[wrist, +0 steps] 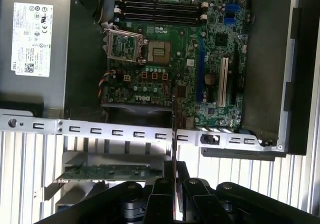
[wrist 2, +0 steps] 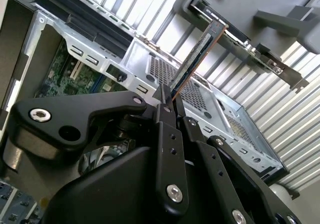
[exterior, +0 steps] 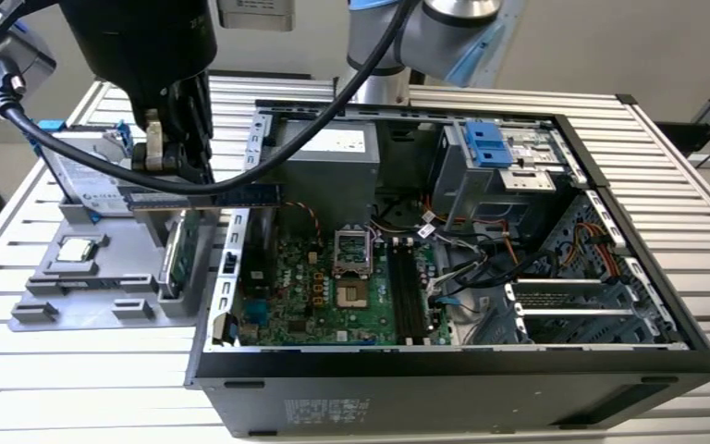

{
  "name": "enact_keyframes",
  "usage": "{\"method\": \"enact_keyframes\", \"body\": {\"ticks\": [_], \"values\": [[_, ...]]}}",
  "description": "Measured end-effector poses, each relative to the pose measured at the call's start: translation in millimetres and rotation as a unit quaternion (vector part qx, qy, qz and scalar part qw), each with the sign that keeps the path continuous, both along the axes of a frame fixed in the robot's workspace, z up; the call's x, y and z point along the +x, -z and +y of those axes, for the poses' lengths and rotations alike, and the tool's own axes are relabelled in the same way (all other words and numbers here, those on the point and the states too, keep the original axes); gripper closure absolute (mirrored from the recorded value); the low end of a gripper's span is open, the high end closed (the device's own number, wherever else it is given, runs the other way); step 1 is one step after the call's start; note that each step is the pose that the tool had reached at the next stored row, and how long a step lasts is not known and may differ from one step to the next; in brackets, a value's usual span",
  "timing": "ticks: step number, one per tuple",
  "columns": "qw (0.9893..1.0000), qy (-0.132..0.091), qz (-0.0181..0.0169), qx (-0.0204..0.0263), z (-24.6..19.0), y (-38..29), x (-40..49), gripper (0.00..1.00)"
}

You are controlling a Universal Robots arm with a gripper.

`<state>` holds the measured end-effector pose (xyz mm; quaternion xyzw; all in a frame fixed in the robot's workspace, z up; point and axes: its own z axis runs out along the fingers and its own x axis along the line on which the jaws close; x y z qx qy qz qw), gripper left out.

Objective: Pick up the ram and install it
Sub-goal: 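Pick up the ram and move it above insertion slot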

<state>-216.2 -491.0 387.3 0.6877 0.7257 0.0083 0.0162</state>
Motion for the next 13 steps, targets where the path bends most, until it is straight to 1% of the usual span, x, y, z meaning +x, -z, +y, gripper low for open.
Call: {"method": "enact_keyframes", "body": {"ticks": [13], "values": [[1.0000,0.000,0.0000,0.0000,0.0,0.1,8.7,1.00]]}}
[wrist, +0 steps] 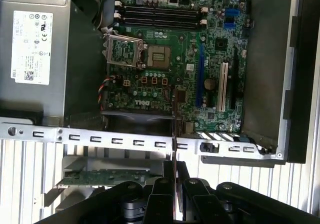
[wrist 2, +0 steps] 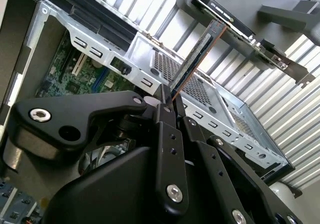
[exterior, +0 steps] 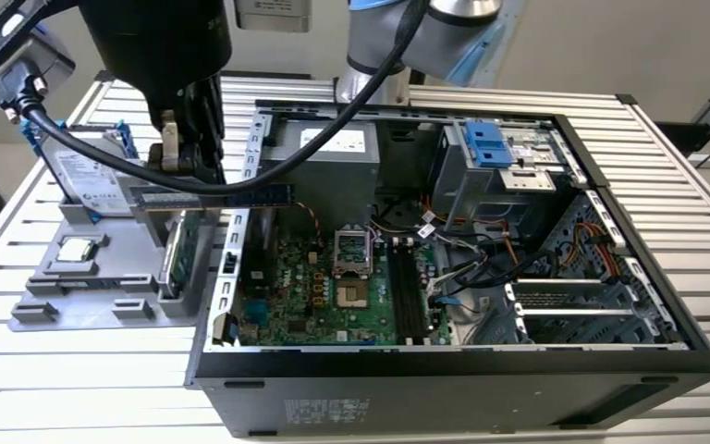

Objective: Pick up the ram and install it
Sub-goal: 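Pick up the ram and move it above insertion slot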

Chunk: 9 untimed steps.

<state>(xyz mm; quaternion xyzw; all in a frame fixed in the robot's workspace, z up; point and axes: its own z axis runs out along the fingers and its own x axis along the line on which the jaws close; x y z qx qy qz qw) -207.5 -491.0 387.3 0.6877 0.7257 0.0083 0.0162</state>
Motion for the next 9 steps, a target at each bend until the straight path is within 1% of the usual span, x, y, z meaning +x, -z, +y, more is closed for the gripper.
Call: {"method": "enact_keyframes", "body": {"ticks": [9], "values": [[1.0000,0.000,0.0001,-0.0001,0.0,-0.1,6.3,1.00]]}}
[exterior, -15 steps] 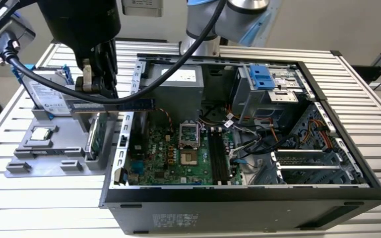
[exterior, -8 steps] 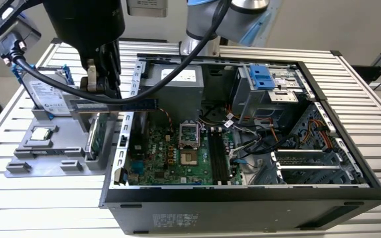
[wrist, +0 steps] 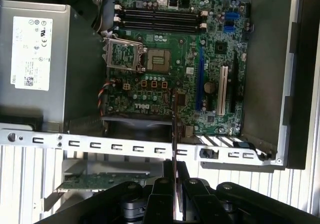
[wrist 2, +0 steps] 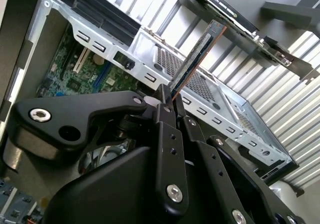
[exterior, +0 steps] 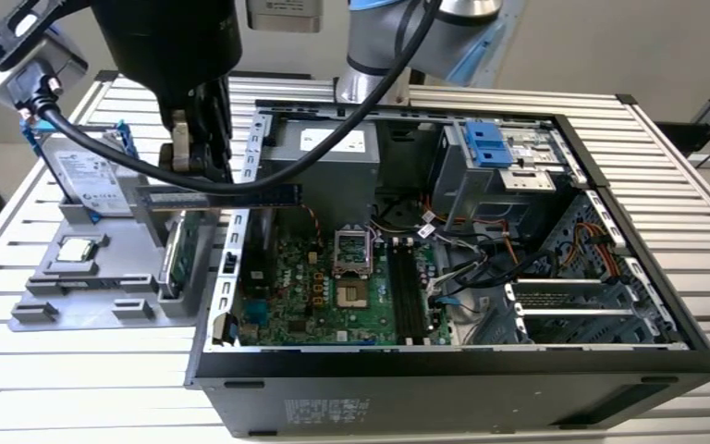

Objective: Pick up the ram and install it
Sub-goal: 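Pick up the ram and move it above insertion slot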

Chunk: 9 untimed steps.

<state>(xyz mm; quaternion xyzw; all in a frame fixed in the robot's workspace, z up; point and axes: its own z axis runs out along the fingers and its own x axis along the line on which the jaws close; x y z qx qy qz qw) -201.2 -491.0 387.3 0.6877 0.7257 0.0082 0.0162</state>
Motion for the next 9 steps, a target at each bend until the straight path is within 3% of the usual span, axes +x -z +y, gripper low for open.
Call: {"method": "enact_keyframes", "body": {"ticks": [9], "values": [[1.0000,0.000,0.0000,0.0000,0.0,0.0,6.0,1.00]]}}
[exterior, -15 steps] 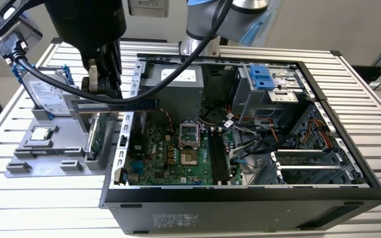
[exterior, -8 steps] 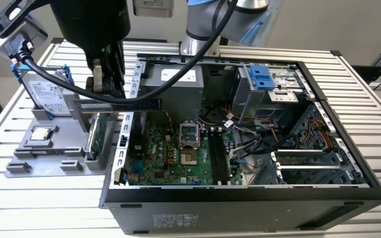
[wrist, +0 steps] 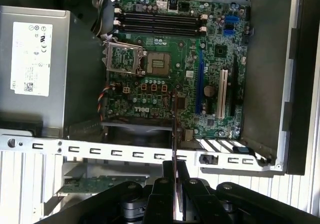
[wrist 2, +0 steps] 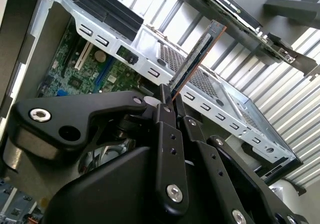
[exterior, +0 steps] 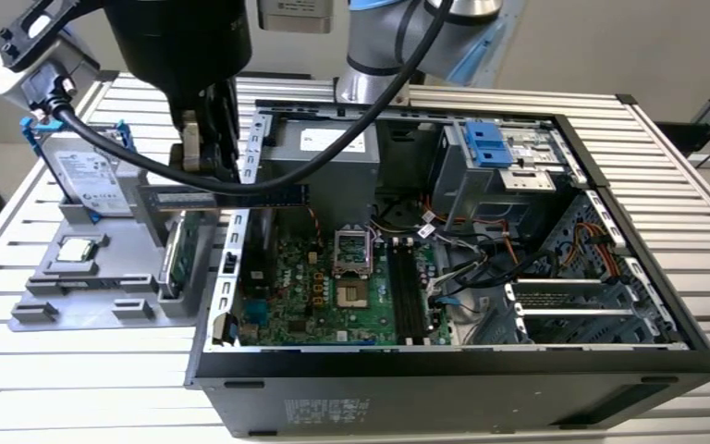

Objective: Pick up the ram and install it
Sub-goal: 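Pick up the ram and move it above insertion slot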

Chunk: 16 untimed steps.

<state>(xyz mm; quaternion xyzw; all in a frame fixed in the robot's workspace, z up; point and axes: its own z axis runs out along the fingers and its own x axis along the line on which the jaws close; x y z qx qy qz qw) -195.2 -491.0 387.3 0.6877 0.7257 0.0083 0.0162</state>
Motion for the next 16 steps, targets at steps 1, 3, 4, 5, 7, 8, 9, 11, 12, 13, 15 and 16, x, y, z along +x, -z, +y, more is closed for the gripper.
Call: {"method": "enact_keyframes", "body": {"ticks": [1,3,4,5,7,8,9,11,12,13,15,16], "values": [[1.0000,0.000,0.0000,0.0000,0.0,0.0,0.7,1.00],[1.0000,0.000,0.0000,0.0000,0.0,0.0,2.0,1.00],[1.0000,0.000,0.0000,0.0000,0.0,0.0,2.7,1.00],[1.0000,0.000,0.0000,0.0000,0.0,0.0,3.4,1.00],[1.0000,0.000,0.0000,0.0000,0.0,0.0,4.8,1.00],[1.0000,0.000,0.0000,0.0000,0.0,0.0,5.6,1.00],[1.0000,0.000,0.0000,0.0000,0.0,0.0,6.3,1.00],[1.0000,0.000,0.0000,0.0000,0.0,0.0,7.7,1.00],[1.0000,0.000,0.0000,0.0000,0.0,0.0,8.4,1.00],[1.0000,0.000,0.0000,0.0000,0.0,0.0,9.1,1.00],[1.0000,0.000,0.0000,0.0000,0.0,0.0,10.4,1.00],[1.0000,0.000,0.0000,0.0000,0.0,0.0,11.2,1.00]]}}
